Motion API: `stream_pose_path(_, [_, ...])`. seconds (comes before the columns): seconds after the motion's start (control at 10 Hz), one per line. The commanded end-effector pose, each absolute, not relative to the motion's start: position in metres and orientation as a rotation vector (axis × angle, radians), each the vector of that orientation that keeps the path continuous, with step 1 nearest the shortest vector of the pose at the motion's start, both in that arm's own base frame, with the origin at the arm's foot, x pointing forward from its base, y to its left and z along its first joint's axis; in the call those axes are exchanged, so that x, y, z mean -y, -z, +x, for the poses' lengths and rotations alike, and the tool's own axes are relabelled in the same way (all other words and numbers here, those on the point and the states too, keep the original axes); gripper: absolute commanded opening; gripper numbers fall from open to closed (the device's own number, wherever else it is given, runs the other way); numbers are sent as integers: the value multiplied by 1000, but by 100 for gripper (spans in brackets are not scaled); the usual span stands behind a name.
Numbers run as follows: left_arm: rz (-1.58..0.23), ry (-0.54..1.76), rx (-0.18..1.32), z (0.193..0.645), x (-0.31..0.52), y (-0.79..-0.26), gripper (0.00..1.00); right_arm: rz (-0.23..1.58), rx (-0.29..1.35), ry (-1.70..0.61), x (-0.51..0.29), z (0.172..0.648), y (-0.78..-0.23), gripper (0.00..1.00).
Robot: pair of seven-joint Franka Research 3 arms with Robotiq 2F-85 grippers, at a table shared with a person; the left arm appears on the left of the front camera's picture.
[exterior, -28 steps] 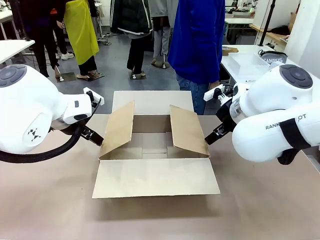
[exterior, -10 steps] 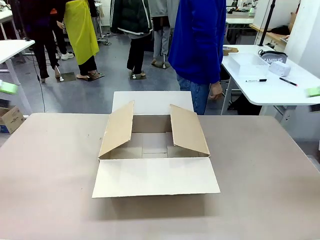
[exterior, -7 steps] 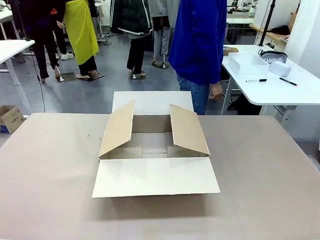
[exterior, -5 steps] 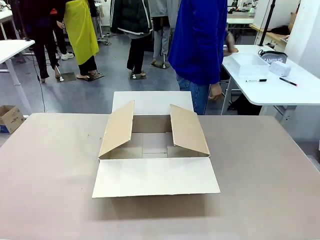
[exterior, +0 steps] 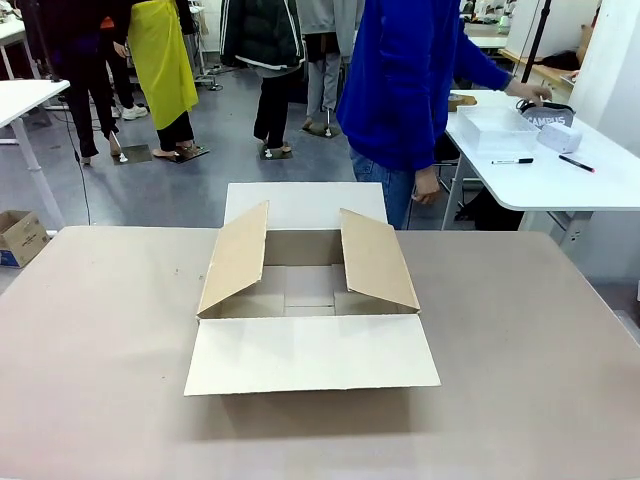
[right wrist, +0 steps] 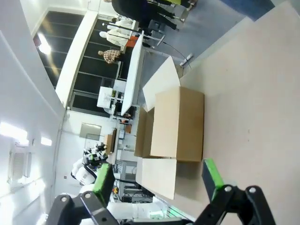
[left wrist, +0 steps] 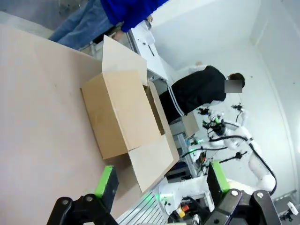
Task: Pack the gift set into the box.
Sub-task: Place both hands on the side flaps of the Package Box and spread them outward.
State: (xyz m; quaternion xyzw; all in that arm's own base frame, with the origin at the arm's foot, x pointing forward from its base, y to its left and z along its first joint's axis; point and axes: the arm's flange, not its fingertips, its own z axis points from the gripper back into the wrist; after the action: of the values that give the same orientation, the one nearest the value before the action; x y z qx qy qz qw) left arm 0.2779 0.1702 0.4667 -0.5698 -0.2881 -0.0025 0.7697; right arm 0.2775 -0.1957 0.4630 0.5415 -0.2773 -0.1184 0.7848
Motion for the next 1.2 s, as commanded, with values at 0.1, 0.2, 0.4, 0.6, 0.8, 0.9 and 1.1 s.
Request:
stream_pose_path(0.1, [-903,250,408,325,-46,-541,100,834,509,-37,60,335,-527,100])
stream_pose_path(0.2, [-756,363,324,344,15,-556,100,728,448,-185,-4,352,-539,100])
stream_pose_path(0.4, [-510,482,194,360,106,-558,100,579,352,-442,-109,357,-533,100])
stream_pose_path(0.6, [-701,402,304,336,106,-562,100,562,391,-480,-108,346,-534,100])
stream_pose_path(0.8, [-701,402,304,336,106,-562,100,550,333,-509,-162,333,-529,100])
stream_pose_path(0.9, [-624,446,247,347,139,-561,100,346,199,-630,-212,344,-531,100])
stream_pose_path(1.1, [-416,294,261,358,188,-561,100,211,140,-495,-268,364,-516,100])
